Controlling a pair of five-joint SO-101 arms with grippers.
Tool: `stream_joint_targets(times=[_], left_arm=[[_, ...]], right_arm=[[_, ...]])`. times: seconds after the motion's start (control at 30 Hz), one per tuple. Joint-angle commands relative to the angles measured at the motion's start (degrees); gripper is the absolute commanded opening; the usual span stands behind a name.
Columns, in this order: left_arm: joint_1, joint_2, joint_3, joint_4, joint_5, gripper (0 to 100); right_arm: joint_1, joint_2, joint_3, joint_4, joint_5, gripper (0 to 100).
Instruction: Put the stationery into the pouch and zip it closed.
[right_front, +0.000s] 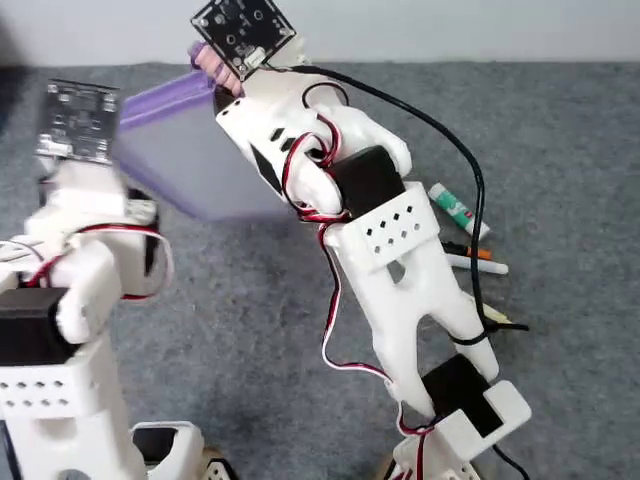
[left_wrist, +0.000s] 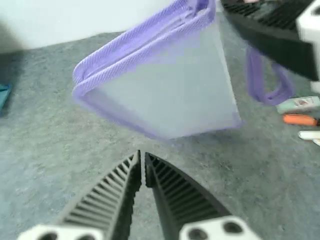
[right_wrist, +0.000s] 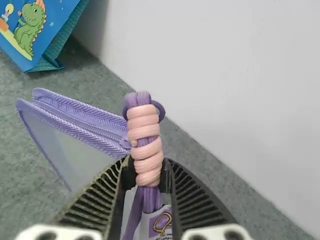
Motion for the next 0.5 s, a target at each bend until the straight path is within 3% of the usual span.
stream_joint_targets(times=[0.0, 0.2, 0.47], left_arm=[[-5.98, 0.62, 0.4, -3.52, -0.35, 2], [-6.42, 0.62, 10.77, -10.29, -0.44, 2], [-2.73, 0.7, 25.27, -32.0, -0.35, 2]], right_arm=[[0.84, -1.19, -2.02, -0.13, 0.7, 0.8], [-0.22, -4.26, -2.11, 3.56, 0.62, 0.8], [-4.97, -9.63, -2.11, 9.89, 0.7, 0.8]])
